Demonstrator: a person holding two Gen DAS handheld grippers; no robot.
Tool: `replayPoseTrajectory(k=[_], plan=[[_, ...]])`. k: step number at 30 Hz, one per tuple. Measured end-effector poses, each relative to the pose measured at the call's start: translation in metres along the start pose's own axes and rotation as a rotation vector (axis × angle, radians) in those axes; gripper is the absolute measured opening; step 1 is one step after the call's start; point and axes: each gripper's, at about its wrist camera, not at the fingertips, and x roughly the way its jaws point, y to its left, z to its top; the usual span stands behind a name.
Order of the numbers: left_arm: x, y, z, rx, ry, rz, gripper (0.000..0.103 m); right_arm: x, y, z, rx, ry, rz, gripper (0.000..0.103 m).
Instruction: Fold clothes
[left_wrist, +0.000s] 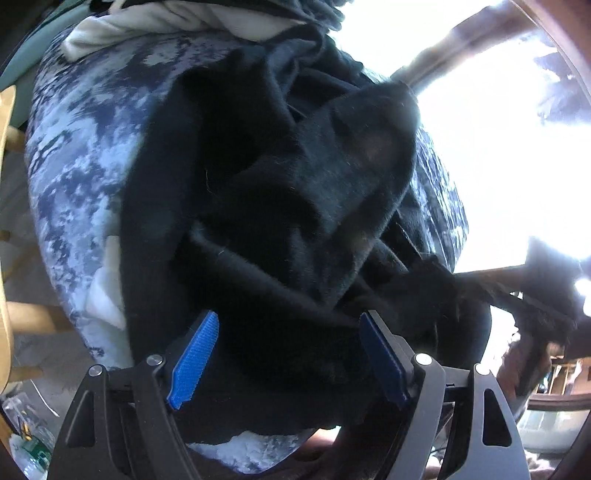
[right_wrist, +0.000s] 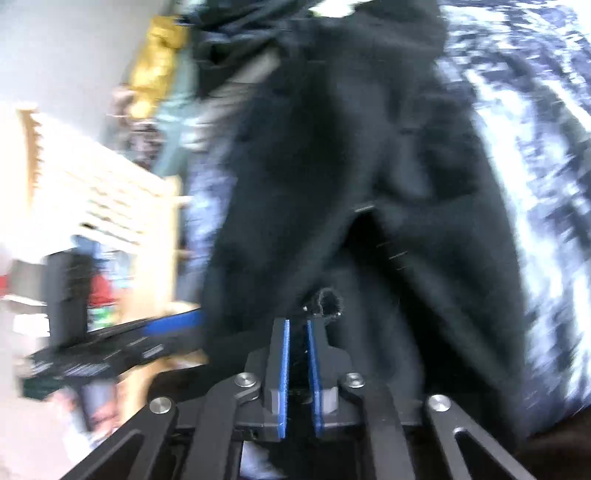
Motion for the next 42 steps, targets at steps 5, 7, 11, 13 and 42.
replayPoseTrajectory(k=[5,7,11,13,42], plan=[[-0.02,0.017,-0.005,-0.039,-0.041,-0.025,0.081,0.002,0.043,-0.041,-0.071,0.09,0.181,0.008],[-0.029,0.022,-0.007,-0.055,-0.067,-0.03,0.081,0.023,0.059,-0.057,-0.124,0.164,0.186,0.008],[-0.049,0.028,-0.019,-0.084,-0.117,-0.022,0.081,0.077,0.09,-0.07,-0.23,0.265,0.182,0.009],[-0.056,0.032,-0.018,-0.094,-0.133,-0.006,0.081,0.104,0.096,-0.068,-0.241,0.303,0.181,0.012],[-0.001,0.004,-0.008,0.002,-0.055,0.027,0.083,0.049,-0.04,0.121,0.13,0.065,-0.017,0.071]])
